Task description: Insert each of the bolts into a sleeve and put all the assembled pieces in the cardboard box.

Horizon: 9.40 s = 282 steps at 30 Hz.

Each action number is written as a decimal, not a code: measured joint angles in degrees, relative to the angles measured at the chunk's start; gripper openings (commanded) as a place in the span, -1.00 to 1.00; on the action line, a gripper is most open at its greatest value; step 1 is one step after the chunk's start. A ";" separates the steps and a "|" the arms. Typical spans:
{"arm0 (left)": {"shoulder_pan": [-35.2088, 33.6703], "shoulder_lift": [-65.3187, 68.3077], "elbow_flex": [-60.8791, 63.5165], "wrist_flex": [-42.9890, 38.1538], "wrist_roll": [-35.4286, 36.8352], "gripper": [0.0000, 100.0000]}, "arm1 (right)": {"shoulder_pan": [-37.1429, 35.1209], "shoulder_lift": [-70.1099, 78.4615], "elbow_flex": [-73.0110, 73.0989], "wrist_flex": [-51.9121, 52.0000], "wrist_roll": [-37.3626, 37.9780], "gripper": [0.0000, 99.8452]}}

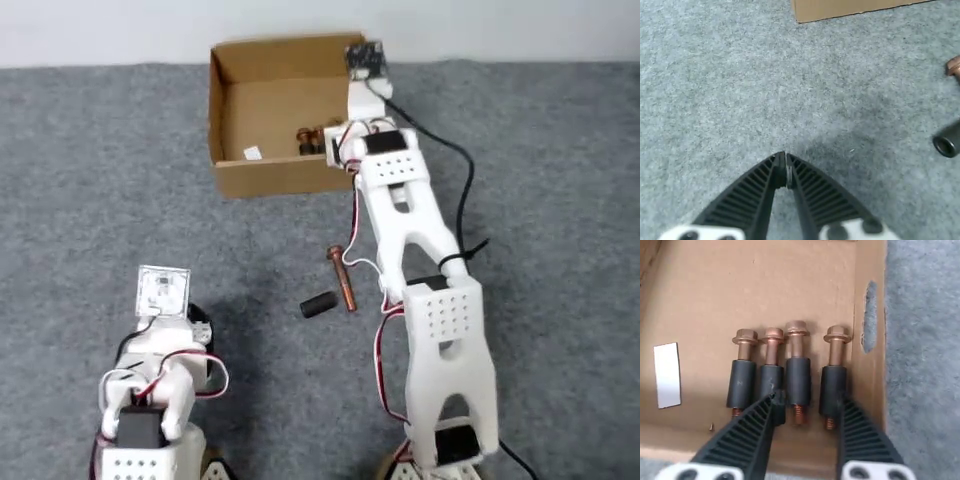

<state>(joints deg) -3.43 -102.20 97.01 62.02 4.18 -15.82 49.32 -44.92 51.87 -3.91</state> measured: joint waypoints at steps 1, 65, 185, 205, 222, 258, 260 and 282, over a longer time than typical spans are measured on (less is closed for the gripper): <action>0.00 0.00 0.00 0.00 0.00 -0.99 | -0.18 -0.53 -0.53 1.05 0.00 -0.96; -10.73 0.00 0.00 -2.81 -0.18 -0.99 | -21.36 -16.62 35.16 35.78 49.23 -0.60; 32.18 128.53 -106.55 16.79 28.75 -0.62 | 28.13 -152.53 110.59 33.05 3.87 -0.98; 28.48 145.67 -118.24 17.23 30.95 -0.94 | 28.13 -152.53 110.59 33.05 3.87 -0.98; 28.22 145.85 -133.27 36.40 34.11 -0.99 | 28.13 -152.53 110.59 33.05 3.87 -0.98; 26.20 50.46 -54.86 -3.16 16.97 -0.99 | -19.34 -153.58 112.09 30.59 -5.98 -0.98; 24.97 45.63 -50.99 -6.59 16.97 -0.99 | -21.71 -153.58 112.09 29.54 -5.98 -0.98; 34.11 13.54 -38.07 -8.88 29.98 -0.99 | -29.98 -152.70 117.98 11.16 6.24 -0.98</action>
<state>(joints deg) 30.68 -88.66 58.95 53.14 34.15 -45.80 -103.38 73.05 63.03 2.33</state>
